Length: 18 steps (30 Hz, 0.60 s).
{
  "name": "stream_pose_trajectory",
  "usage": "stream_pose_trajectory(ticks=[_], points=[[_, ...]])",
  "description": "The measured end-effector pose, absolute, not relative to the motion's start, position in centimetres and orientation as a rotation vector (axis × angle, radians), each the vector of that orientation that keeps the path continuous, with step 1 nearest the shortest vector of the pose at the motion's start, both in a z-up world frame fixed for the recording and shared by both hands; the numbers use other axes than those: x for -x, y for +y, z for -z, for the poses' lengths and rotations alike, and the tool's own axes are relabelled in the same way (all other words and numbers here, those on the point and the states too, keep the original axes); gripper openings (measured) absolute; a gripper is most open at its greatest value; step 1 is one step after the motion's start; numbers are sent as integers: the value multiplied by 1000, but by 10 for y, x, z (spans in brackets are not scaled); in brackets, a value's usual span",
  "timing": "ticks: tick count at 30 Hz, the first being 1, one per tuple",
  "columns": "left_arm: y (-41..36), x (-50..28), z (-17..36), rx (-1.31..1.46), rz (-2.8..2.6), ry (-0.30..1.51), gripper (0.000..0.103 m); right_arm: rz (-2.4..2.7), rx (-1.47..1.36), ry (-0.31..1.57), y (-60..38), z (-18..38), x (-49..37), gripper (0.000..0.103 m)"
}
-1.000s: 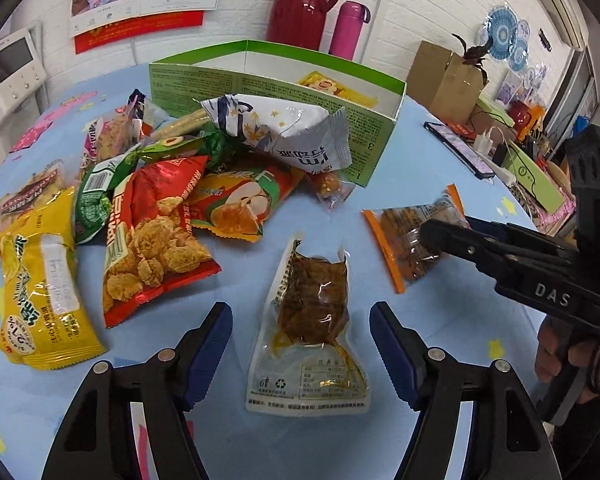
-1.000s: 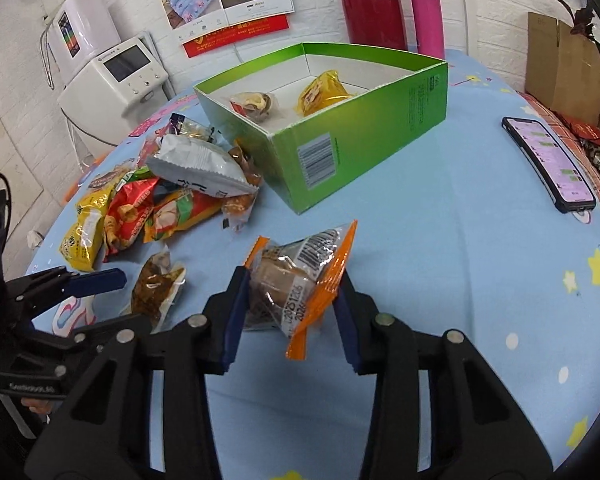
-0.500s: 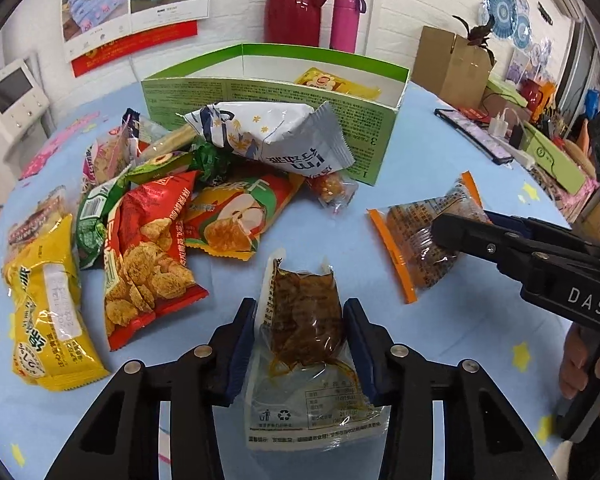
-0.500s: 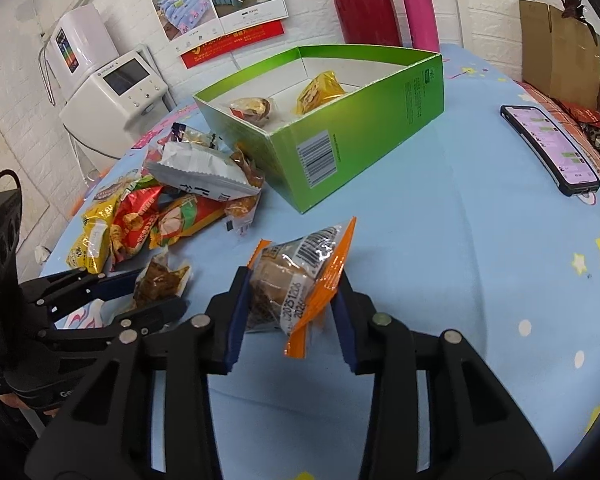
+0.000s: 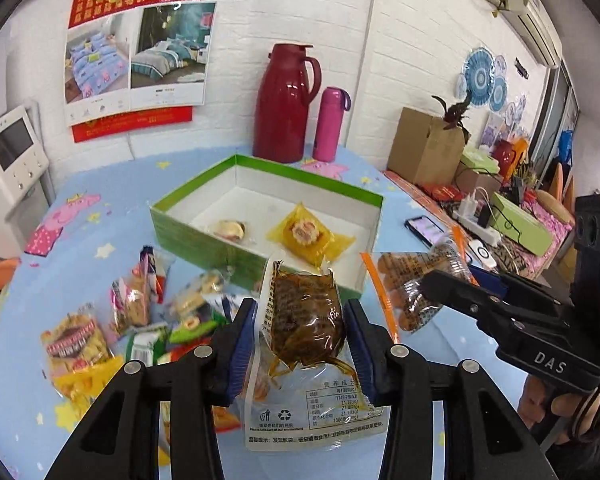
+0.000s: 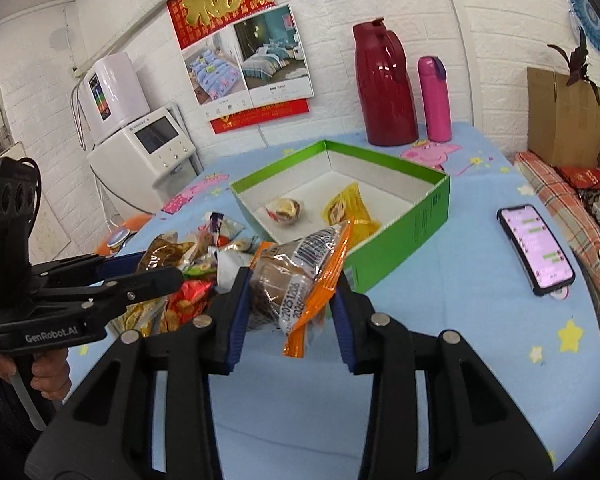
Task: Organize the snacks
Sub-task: 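Carry both packets into the green box and open both grippers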
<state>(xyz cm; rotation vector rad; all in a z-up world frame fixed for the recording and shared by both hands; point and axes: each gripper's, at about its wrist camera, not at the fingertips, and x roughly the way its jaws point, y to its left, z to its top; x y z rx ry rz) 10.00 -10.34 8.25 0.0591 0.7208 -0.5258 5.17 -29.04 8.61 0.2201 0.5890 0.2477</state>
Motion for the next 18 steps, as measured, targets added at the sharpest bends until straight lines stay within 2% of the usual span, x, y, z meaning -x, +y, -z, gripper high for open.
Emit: stream_pose_trajectory(ticks=[6,18], points=[[-124,-161,-94,-81,418,678,45,-197,-203,577,-299,-92,-98,40],[-146,-253,-65,-130,346,705,45,-155,-207,663,-314,-54,-187,40]])
